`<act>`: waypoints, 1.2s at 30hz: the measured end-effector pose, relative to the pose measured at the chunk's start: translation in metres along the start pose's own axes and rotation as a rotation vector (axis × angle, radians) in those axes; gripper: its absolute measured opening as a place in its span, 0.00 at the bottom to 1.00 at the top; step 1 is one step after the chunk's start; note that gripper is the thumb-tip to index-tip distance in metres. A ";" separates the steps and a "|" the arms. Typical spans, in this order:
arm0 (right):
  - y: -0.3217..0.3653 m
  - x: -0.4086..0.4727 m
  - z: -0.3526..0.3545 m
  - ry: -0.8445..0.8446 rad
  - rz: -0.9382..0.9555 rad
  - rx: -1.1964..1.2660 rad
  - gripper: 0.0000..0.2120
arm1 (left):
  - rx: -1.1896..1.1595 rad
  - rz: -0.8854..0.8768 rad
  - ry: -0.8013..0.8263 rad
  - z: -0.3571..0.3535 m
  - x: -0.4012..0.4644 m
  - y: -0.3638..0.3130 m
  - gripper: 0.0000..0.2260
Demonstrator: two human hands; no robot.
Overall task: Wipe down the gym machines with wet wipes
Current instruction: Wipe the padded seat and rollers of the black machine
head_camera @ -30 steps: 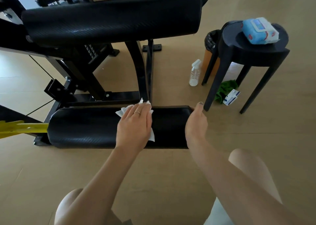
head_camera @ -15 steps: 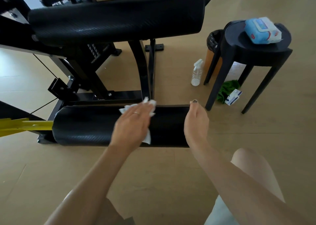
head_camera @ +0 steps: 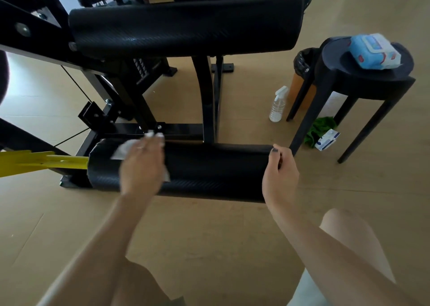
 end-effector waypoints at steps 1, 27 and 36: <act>0.000 0.001 -0.001 0.007 -0.018 0.024 0.14 | -0.038 -0.053 0.013 0.002 -0.017 -0.044 0.21; -0.002 0.026 0.002 0.037 -0.227 0.195 0.19 | -0.041 -0.398 0.158 -0.031 -0.076 -0.217 0.26; 0.006 0.017 -0.001 0.065 -0.178 0.150 0.23 | -0.108 -0.247 0.195 -0.011 -0.035 -0.120 0.19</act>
Point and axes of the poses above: each hand's wrist, its own x-axis towards the middle knuckle, its own z-axis out of the back of the hand, y = z × x, the point moved 9 cm from there along x, towards the middle knuckle, and after that the axes turned 12 degrees about z, right-handed, at the moved point
